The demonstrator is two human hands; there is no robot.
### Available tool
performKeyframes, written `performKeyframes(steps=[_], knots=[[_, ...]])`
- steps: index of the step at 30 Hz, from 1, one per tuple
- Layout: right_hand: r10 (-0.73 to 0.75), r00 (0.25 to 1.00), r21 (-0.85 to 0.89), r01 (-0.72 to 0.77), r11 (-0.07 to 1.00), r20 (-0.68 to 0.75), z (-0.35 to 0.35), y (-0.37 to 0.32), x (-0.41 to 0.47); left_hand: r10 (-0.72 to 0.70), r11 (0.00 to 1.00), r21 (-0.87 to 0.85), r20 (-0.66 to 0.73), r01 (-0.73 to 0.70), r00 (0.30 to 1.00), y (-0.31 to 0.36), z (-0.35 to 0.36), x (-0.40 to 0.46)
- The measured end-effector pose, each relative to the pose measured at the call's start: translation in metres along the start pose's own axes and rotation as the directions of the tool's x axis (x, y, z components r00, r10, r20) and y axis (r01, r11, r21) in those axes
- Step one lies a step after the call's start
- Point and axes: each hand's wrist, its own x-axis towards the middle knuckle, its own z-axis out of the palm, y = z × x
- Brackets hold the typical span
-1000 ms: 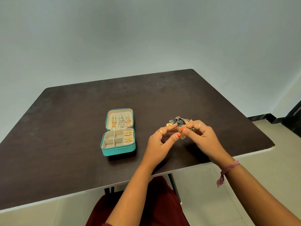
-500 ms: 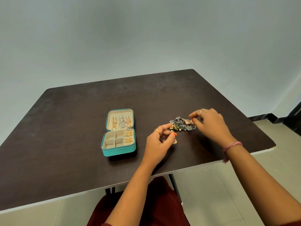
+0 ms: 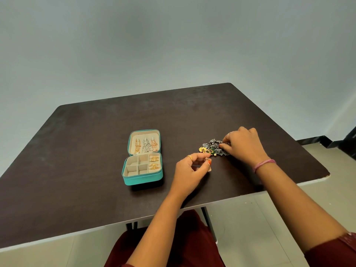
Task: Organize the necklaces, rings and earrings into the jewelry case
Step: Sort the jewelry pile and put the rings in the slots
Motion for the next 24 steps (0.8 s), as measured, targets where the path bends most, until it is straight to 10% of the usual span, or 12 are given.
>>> performKeyframes(steps=[5, 11, 24], knots=[[0.007, 1.0, -0.011, -0.007, 1.0, -0.009, 0.001, 0.006, 0.002, 0.002, 1.0, 0.007, -0.003, -0.002, 1.0, 0.001, 0.0, 0.0], [-0.006, 0.989, 0.367, -0.05, 0.929, 0.151, -0.008, 0.023, 0.009, -0.005, 1.0, 0.015, 0.011, 0.004, 1.0, 0.0, -0.001, 0.0], [-0.088, 0.977, 0.239, 0.04, 0.97, 0.195, -0.019, 0.033, 0.01, -0.054, 0.998, -0.028, 0.009, 0.054, 0.998, 0.002, -0.004, -0.001]])
